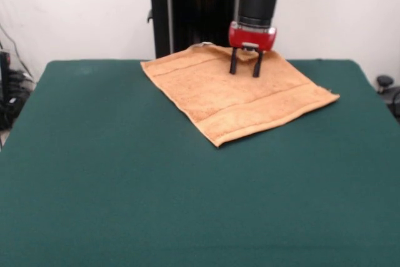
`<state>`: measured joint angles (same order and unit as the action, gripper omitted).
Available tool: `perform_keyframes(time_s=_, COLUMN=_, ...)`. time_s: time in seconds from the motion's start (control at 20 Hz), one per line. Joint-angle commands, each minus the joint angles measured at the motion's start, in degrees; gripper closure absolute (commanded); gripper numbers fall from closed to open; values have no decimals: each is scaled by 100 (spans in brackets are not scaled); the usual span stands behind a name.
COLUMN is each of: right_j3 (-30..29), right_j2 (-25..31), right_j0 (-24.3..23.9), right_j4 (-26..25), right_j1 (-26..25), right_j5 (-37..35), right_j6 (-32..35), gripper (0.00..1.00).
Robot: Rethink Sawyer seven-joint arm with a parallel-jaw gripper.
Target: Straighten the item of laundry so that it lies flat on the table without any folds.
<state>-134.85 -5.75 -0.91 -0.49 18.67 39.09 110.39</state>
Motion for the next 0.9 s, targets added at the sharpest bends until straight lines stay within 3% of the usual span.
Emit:
perform_keyframes(time_s=0.05, right_j3=1685, right_j2=534, right_j0=61, right_j4=346, right_j1=-1345, right_j5=137, right_j6=1102, gripper=0)
perform_keyframes(time_s=0.25, right_j3=1984, right_j2=426, right_j0=182, right_j4=465, right_j1=-1667, right_j5=780, right_j6=1145, gripper=0)
perform_keyframes(time_s=0.4, right_j3=2141, right_j2=249, right_j0=398, right_j4=596, right_j1=-1945, right_j5=2152, right_j6=1280, gripper=0)
perform_keyframes(time_s=0.5, right_j3=2214, right_j2=221, right_j0=422, right_j4=619, right_j1=-2056, right_j5=2501, right_j6=1252, gripper=0)
perform_keyframes(time_s=0.75, right_j3=2200, right_j2=286, right_j0=337, right_j4=581, right_j1=-2045, right_j5=2506, right_j6=1107, gripper=0)
perform_keyframes(time_s=0.9, right_j3=2114, right_j2=329, right_j0=355, right_j4=804, right_j1=-2062, right_j5=2696, right_j6=1065, gripper=0)
